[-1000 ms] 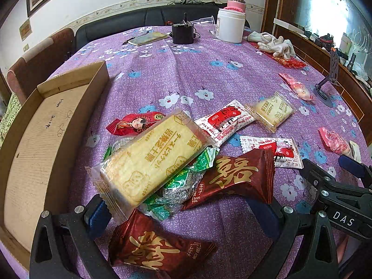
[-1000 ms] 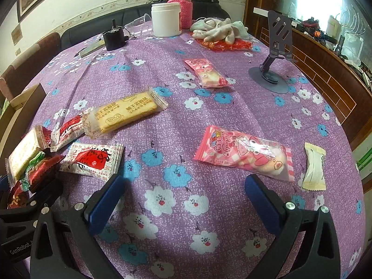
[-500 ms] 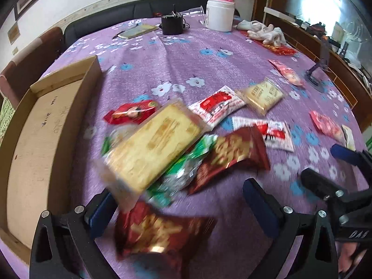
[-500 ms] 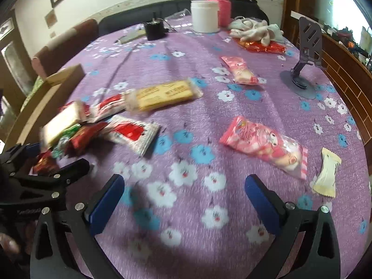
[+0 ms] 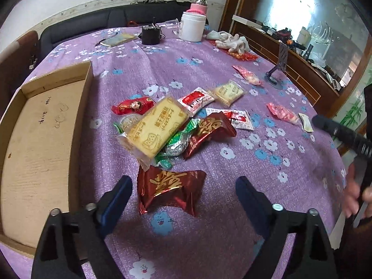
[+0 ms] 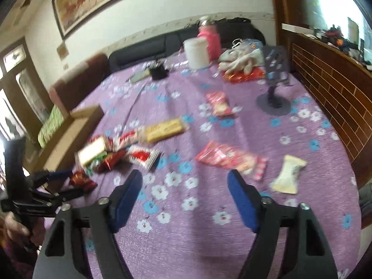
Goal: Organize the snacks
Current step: 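Grasp the cream candy packet with the right gripper while left tool approaches red candy, then grasp the red gold-print candy with the left gripper while right holds cream packet, then carry both snacks over the box and open the left gripper to drop red candy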
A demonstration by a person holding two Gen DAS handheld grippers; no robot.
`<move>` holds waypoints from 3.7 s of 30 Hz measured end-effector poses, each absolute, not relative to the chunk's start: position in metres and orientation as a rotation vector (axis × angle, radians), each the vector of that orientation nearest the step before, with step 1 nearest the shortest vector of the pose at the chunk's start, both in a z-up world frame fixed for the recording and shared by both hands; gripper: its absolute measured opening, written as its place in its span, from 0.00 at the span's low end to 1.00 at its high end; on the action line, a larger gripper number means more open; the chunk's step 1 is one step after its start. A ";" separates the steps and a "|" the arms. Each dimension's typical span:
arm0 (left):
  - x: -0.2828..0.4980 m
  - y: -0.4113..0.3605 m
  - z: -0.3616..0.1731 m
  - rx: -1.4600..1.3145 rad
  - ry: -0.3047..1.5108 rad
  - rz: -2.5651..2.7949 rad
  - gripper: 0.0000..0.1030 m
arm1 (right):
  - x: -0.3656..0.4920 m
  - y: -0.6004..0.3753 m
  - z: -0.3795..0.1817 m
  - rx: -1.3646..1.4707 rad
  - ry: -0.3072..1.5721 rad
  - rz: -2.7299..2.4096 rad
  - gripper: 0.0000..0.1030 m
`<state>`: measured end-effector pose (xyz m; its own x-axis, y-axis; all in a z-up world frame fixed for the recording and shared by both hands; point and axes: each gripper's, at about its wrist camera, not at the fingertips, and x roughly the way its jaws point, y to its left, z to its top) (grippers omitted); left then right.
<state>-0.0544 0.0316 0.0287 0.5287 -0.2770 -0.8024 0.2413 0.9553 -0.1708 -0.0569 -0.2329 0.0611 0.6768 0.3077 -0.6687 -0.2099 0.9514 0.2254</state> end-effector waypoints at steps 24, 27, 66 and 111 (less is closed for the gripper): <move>-0.072 -0.008 0.039 0.131 0.968 -0.518 0.79 | -0.051 -0.361 0.033 0.387 0.840 0.015 0.73; -0.070 -0.007 0.041 0.153 0.931 -0.490 0.79 | -0.041 -0.358 0.027 0.373 0.864 0.003 0.73; -0.053 0.009 0.020 0.085 0.945 -0.465 0.34 | -0.054 -0.225 0.056 0.099 0.769 0.300 0.23; -0.063 0.220 0.046 -0.205 0.757 0.057 0.35 | -0.040 0.080 0.056 -0.114 0.905 0.870 0.23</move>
